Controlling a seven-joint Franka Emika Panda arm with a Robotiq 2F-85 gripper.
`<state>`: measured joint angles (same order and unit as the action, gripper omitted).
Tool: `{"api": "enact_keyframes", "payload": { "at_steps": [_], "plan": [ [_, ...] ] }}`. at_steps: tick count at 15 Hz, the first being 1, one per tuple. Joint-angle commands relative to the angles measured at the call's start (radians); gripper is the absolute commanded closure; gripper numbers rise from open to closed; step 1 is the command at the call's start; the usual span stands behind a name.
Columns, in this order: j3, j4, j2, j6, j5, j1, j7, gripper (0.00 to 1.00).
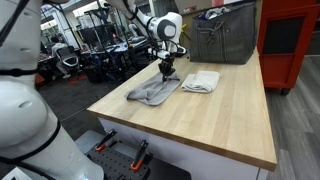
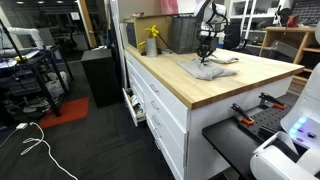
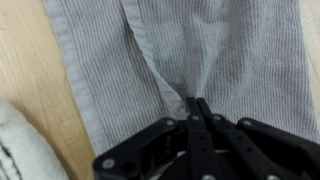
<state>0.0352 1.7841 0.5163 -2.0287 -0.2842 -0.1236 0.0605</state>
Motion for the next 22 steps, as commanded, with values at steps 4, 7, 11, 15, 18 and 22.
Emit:
{"api": "enact_keyframes", "payload": {
  "at_steps": [4, 7, 11, 15, 18, 22],
  "plan": [
    [0.010, 0.006, -0.021, 0.018, 0.008, -0.001, 0.012, 0.65],
    [0.020, 0.012, -0.025, 0.016, 0.013, -0.004, 0.016, 0.42],
    [0.032, 0.014, -0.025, 0.014, 0.013, -0.010, 0.014, 0.14],
    [0.034, 0.004, -0.016, 0.013, 0.008, -0.013, 0.010, 0.00],
    [0.035, 0.000, -0.013, 0.010, 0.005, -0.018, 0.008, 0.00],
    [0.042, 0.000, -0.012, 0.004, -0.002, -0.027, 0.023, 0.26]
  ]
}}
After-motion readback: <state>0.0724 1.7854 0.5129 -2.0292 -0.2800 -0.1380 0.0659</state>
